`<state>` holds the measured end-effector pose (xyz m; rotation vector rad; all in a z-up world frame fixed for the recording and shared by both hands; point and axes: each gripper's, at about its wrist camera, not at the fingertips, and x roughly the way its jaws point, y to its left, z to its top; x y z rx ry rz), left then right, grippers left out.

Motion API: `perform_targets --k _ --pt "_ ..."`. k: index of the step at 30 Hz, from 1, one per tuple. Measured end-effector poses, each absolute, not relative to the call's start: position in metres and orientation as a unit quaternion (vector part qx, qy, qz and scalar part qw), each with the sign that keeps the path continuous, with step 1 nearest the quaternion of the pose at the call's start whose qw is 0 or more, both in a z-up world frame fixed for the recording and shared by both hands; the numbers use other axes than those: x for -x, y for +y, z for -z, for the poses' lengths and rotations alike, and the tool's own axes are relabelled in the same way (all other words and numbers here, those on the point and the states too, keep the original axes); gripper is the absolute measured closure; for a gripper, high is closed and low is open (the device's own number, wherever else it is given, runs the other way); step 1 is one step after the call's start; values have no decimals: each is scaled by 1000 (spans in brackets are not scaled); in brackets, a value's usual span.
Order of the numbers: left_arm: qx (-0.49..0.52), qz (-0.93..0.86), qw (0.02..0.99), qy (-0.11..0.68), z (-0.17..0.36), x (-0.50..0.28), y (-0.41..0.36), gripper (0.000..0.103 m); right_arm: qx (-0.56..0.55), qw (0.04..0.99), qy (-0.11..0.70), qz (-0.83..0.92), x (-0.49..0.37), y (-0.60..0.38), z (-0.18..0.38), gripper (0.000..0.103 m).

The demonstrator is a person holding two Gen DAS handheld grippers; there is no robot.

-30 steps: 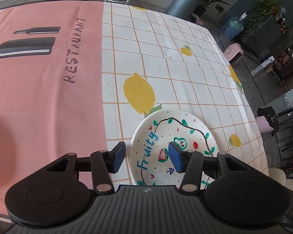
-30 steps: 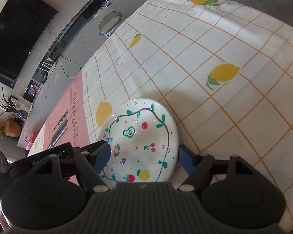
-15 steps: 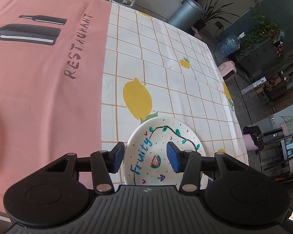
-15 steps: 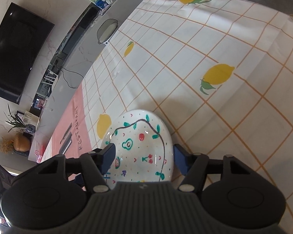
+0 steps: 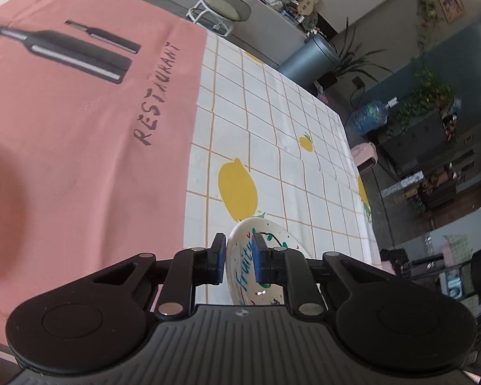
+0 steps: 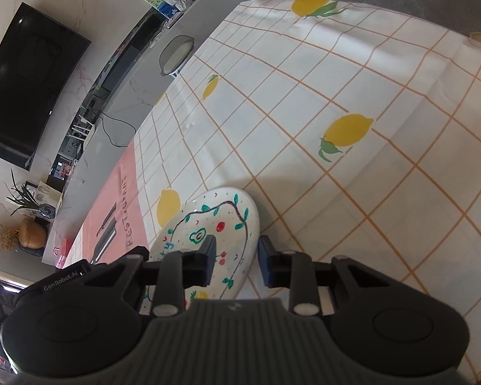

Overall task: Organize plates and bowls
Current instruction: 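Close the right gripper on the rim of the Fruity plate, then lift the Fruity plate with the right gripper toward the glass plate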

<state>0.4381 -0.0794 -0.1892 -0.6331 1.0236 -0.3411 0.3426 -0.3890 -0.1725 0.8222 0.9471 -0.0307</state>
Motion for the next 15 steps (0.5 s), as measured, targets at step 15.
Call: perform_targets --k 15 --pt "365 125 785 484 202 -431 -52 98 -424 798 428 -17 -338 -392 172 97"
